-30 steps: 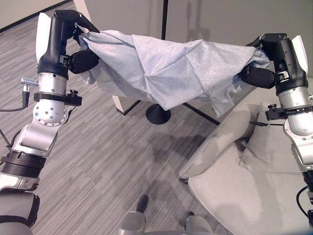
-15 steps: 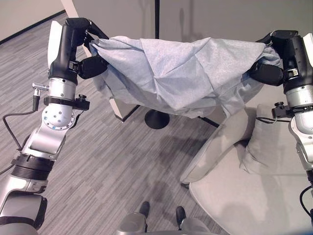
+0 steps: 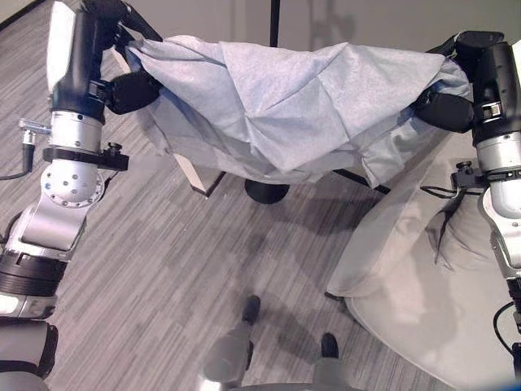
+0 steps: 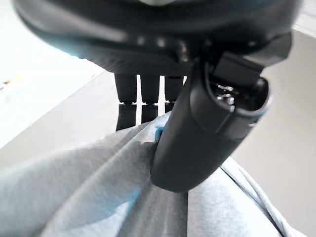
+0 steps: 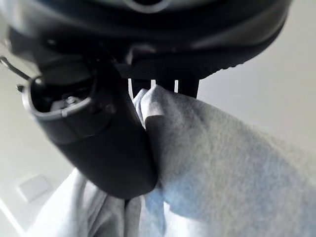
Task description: Hang the clothes on the sofa on the clothes rack.
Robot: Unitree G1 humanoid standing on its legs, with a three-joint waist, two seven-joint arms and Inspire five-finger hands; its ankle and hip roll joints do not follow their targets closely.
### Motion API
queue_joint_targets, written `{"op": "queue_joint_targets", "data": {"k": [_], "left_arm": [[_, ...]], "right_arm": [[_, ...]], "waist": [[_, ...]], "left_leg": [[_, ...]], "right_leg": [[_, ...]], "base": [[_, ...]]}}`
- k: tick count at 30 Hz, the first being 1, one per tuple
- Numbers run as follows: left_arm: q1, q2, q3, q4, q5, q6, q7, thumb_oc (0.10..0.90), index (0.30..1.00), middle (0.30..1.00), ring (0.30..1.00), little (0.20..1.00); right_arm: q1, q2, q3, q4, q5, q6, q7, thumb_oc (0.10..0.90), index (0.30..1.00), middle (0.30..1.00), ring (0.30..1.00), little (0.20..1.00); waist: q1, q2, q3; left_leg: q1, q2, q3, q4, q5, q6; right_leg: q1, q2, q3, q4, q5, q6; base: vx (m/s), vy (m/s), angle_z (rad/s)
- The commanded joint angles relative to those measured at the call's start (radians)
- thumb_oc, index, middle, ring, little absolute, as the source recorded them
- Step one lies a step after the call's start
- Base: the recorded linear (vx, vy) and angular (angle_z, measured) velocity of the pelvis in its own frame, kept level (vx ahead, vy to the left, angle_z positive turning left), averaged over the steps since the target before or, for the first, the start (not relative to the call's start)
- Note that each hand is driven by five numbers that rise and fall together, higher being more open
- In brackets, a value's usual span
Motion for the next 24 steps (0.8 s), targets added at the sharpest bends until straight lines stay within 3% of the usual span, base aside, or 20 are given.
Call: {"op": "queue_joint_targets", "data": {"k": [1,4,5,8,12,13,17,18,19,20,21,24], "left_arm": [[-0.024,0.078,0.197,0.040,-0.006,-0.019,0.097,0.400,0.300,0.300,0.300,0.300],[-0.024,0.078,0.198,0.040,-0.006,-0.019,0.097,0.400,0.300,0.300,0.300,0.300],[-0.004,0.011,0.207,0.027,0.005,-0.007,0.091,0.400,0.300,0.300,0.300,0.300],[-0.004,-0.034,0.183,0.006,-0.003,-0.012,0.071,0.400,0.300,0.300,0.300,0.300],[0.000,-0.045,0.181,0.010,-0.014,-0.018,0.068,0.400,0.300,0.300,0.300,0.300],[-0.004,-0.019,0.166,0.018,-0.020,-0.018,0.072,0.400,0.300,0.300,0.300,0.300],[-0.040,0.011,0.138,0.041,-0.029,-0.021,0.090,0.400,0.300,0.300,0.300,0.300],[-0.054,0.038,0.134,0.041,-0.029,-0.025,0.101,0.400,0.300,0.300,0.300,0.300],[-0.062,0.053,0.137,0.041,-0.027,-0.029,0.108,0.400,0.300,0.300,0.300,0.300],[-0.066,0.060,0.139,0.039,-0.027,-0.030,0.111,0.400,0.300,0.300,0.300,0.300],[-0.071,0.051,0.149,0.026,-0.018,-0.031,0.111,0.400,0.300,0.300,0.300,0.300],[-0.084,0.044,0.155,0.014,0.019,-0.024,0.119,0.400,0.300,0.300,0.300,0.300]], "right_arm": [[-0.067,-0.118,-0.131,0.085,0.050,-0.046,-0.116,0.400,0.300,0.300,0.300,0.300],[-0.067,-0.118,-0.131,0.085,0.050,-0.046,-0.116,0.400,0.300,0.300,0.300,0.300],[-0.002,-0.140,-0.184,0.069,0.053,-0.055,-0.100,0.400,0.300,0.300,0.300,0.300],[0.009,-0.179,-0.191,0.055,0.064,-0.044,-0.091,0.400,0.300,0.300,0.300,0.300],[0.009,-0.190,-0.190,0.063,0.072,-0.036,-0.086,0.400,0.300,0.300,0.300,0.300],[0.017,-0.206,-0.199,0.062,0.075,-0.040,-0.091,0.400,0.300,0.300,0.300,0.300],[0.003,-0.222,-0.201,0.083,0.082,-0.050,-0.119,0.400,0.300,0.300,0.300,0.300],[-0.028,-0.218,-0.183,0.089,0.078,-0.050,-0.132,0.400,0.300,0.300,0.300,0.300],[-0.058,-0.213,-0.164,0.095,0.077,-0.051,-0.137,0.400,0.300,0.300,0.300,0.300],[-0.076,-0.205,-0.148,0.101,0.074,-0.048,-0.140,0.400,0.300,0.300,0.300,0.300],[-0.095,-0.187,-0.134,0.107,0.063,-0.039,-0.137,0.400,0.300,0.300,0.300,0.300],[-0.094,-0.155,-0.141,0.075,0.029,-0.028,-0.146,0.400,0.300,0.300,0.300,0.300]], "waist": [[-0.014,-0.009,-0.181],[-0.014,-0.009,-0.180],[-0.048,-0.041,-0.178],[-0.045,-0.052,-0.146],[-0.041,-0.045,-0.144],[-0.035,-0.045,-0.158],[-0.029,-0.055,-0.161],[-0.009,-0.046,-0.159],[0.001,-0.038,-0.162],[0.007,-0.032,-0.166],[0.010,-0.009,-0.179],[0.006,-0.003,-0.199]], "left_leg": [[0.062,-0.026,-0.052,-0.042,-0.104,-0.028],[0.063,-0.026,-0.052,-0.042,-0.104,-0.028],[0.111,-0.096,-0.131,-0.041,-0.120,-0.010],[0.067,-0.145,-0.130,0.189,-0.230,-0.019],[0.023,-0.135,-0.116,0.246,-0.245,-0.022],[-0.009,-0.071,-0.123,0.161,-0.202,-0.015],[-0.074,-0.040,-0.170,0.007,-0.140,-0.032],[-0.119,-0.046,-0.241,-0.033,-0.118,-0.055],[-0.137,-0.049,-0.268,-0.034,-0.105,-0.069],[-0.138,-0.046,-0.274,-0.032,-0.094,-0.076],[-0.103,-0.032,-0.258,-0.033,-0.071,-0.067],[-0.058,-0.042,-0.200,-0.036,-0.051,-0.041]], "right_leg": [[-0.005,0.191,-0.048,-0.055,0.070,-0.068],[-0.004,0.191,-0.048,-0.056,0.070,-0.068],[0.009,0.287,0.094,-0.117,0.108,-0.100],[0.071,0.247,0.105,-0.150,0.114,-0.102],[0.088,0.232,0.109,-0.150,0.102,-0.094],[0.094,0.216,0.109,-0.150,0.074,-0.094],[0.095,0.208,0.121,-0.150,0.035,-0.096],[0.118,0.205,0.159,-0.150,0.008,-0.088],[0.129,0.198,0.185,-0.150,0.000,-0.083],[0.137,0.186,0.201,-0.150,-0.001,-0.076],[0.150,0.147,0.219,-0.150,-0.002,-0.061],[0.117,0.065,0.208,-0.141,0.064,-0.023]], "base": [[-0.03,-0.004,-0.15],[0.11,0.053,0.03],[0.45,0.202,0.45],[0.28,0.151,0.78],[0.12,0.106,-0.01],[0.18,0.116,0.04],[0.21,0.171,-0.05],[0.26,0.262,-0.13],[0.34,0.384,-0.51],[0.46,0.557,-0.84],[0.44,0.615,-1.11],[0.33,0.506,-1.10]]}}
